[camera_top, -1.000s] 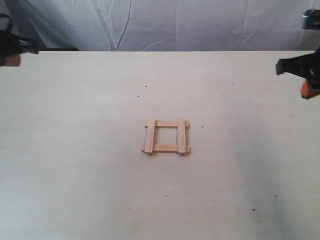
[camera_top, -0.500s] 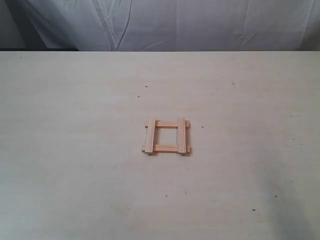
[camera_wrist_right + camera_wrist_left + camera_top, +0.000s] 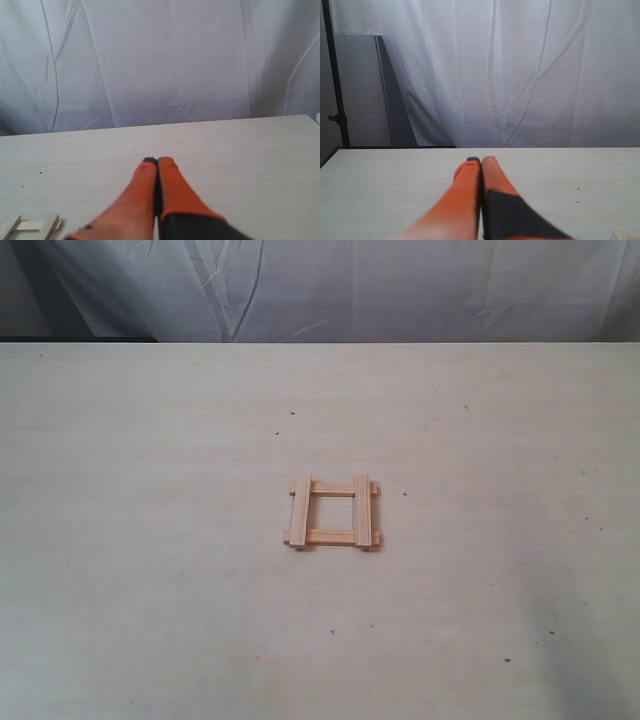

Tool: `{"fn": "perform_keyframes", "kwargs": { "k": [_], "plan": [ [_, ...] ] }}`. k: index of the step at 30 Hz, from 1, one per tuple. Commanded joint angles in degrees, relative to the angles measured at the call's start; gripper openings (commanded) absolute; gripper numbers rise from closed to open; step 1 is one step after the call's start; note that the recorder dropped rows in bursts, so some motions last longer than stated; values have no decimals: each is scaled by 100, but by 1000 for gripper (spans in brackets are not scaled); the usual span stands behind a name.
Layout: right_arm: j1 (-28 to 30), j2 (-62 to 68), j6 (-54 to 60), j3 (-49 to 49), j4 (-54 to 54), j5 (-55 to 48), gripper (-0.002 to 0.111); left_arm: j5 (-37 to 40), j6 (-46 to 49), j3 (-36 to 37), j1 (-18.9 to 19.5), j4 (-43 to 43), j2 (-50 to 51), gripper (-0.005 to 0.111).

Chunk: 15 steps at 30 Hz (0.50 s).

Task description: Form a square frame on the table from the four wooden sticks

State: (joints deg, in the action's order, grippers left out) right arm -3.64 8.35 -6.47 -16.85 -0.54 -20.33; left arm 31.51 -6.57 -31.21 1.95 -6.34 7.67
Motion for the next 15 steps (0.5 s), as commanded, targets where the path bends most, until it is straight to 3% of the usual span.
{"fn": "perform_keyframes", "kwargs": {
  "k": [1, 10, 15],
  "plan": [
    [28, -430, 30, 475, 54, 202, 0, 3, -34, 21, 22, -80, -34, 0],
    [28, -835, 42, 1679, 287, 297, 0, 11, -34, 21, 22, -80, -57, 0],
    [28, -835, 42, 1685, 262, 322, 0, 11, -34, 21, 22, -116, -56, 0]
  ]
}}
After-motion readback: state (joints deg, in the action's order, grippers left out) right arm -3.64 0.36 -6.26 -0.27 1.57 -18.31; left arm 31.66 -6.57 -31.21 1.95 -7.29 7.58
